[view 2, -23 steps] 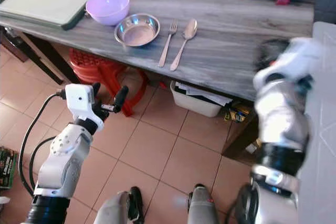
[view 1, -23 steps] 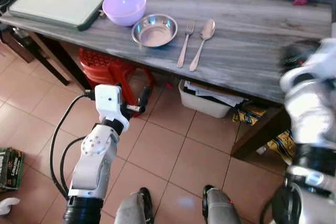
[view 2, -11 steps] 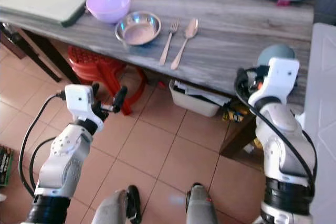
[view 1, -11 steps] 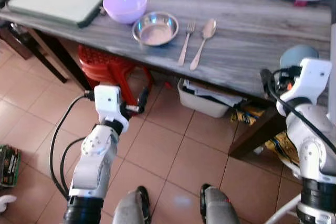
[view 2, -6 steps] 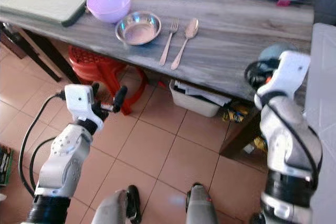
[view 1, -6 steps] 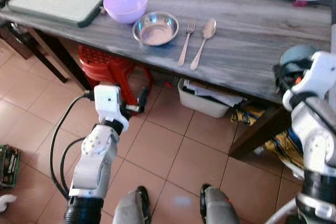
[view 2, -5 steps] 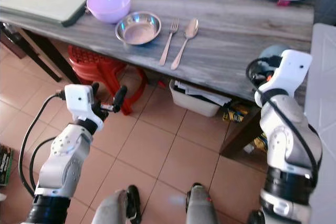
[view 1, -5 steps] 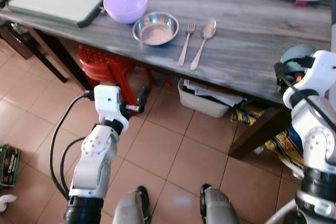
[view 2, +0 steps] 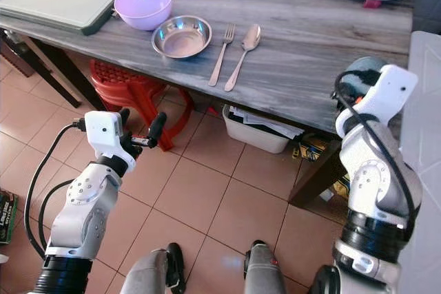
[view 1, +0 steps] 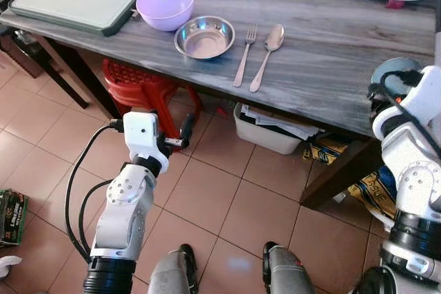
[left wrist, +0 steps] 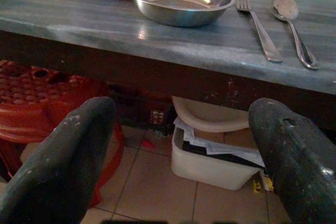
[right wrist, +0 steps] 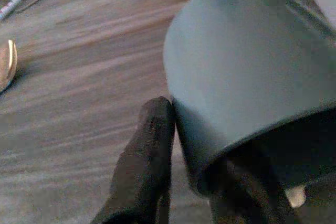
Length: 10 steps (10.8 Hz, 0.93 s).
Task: Setting the table
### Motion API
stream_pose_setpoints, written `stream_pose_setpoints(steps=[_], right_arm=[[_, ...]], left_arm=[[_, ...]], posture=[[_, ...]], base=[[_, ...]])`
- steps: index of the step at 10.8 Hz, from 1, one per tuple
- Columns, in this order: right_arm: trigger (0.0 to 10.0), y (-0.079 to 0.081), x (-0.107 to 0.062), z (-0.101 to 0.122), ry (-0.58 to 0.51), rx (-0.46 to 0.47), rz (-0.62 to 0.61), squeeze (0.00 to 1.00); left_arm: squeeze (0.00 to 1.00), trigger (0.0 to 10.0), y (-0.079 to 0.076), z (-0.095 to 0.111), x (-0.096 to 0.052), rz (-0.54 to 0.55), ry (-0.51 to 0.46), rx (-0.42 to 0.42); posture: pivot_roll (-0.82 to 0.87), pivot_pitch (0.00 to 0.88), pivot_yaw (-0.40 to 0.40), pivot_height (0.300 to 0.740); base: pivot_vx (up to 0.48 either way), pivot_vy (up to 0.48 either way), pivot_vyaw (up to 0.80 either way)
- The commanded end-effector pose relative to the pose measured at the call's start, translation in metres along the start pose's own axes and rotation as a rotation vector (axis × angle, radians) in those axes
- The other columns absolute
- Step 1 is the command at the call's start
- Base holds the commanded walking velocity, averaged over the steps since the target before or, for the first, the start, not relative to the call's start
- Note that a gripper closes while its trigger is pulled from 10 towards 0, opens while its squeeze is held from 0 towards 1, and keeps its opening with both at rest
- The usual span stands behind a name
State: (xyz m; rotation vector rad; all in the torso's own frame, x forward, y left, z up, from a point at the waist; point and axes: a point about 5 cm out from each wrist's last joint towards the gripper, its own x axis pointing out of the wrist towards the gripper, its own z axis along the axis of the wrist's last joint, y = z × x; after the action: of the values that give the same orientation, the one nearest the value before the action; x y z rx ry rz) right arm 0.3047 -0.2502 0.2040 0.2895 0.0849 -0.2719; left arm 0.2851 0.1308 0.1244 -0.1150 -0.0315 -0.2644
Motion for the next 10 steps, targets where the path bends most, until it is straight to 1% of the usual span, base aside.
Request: stream_pose_setpoints(steps=[1,3,4,5,6,7,8,9,10], right_arm=[[0.0,0.001,0.002,0.000,0.034,0.024,-0.006,0.00],[0.0,0.015,0.006,-0.001,0.135,0.181,0.025,0.00],[0.0,0.032,0.010,0.006,0.149,0.165,0.081,0.00],[0.0,0.039,0.014,0.012,0.152,0.164,0.087,0.00],[7.1,0.052,0.024,0.022,0.196,0.134,0.082,0.00],[10.0,0.066,0.031,0.025,0.283,0.152,0.099,0.00],[10.0,0.083,0.037,0.032,0.347,0.195,0.076,0.00],[10.0,0.101,0.039,0.039,0.409,0.268,0.106,0.00],[10.0,0.123,0.040,0.049,0.451,0.441,0.186,0.00]], left_arm=[[0.00,10.0,0.006,-0.004,-0.002,0.021,0.016,0.016],[0.00,10.0,0.006,-0.004,-0.001,0.020,0.014,0.017],[0.00,10.0,0.005,-0.004,0.001,0.017,0.014,0.016],[0.00,10.0,0.005,-0.004,0.002,0.015,0.013,0.015],[0.00,10.0,0.004,-0.004,0.004,0.014,0.012,0.014],[0.00,10.0,0.003,-0.004,0.005,0.010,0.010,0.013],[0.00,10.0,0.002,-0.004,0.007,0.006,0.008,0.012],[0.00,10.0,0.002,-0.004,0.007,0.006,0.011,0.012],[0.00,10.0,0.002,-0.005,0.009,0.002,0.011,0.013]], posture=[[-0.09,0.211,0.071,0.740],[-0.09,0.206,0.071,0.740],[-0.10,0.199,0.072,0.740],[-0.10,0.196,0.073,0.740],[-0.10,0.190,0.076,0.740],[-0.10,0.183,0.077,0.740],[-0.10,0.176,0.078,0.740],[-0.11,0.171,0.080,0.740],[-0.11,0.165,0.080,0.740]], base=[[0.000,0.000,0.00],[0.000,0.000,0.00],[0.000,0.000,0.00],[0.000,0.000,0.00],[0.000,0.000,0.00],[0.000,0.000,0.00],[0.000,0.000,0.00],[0.000,0.000,0.00],[0.000,0.000,0.00]])
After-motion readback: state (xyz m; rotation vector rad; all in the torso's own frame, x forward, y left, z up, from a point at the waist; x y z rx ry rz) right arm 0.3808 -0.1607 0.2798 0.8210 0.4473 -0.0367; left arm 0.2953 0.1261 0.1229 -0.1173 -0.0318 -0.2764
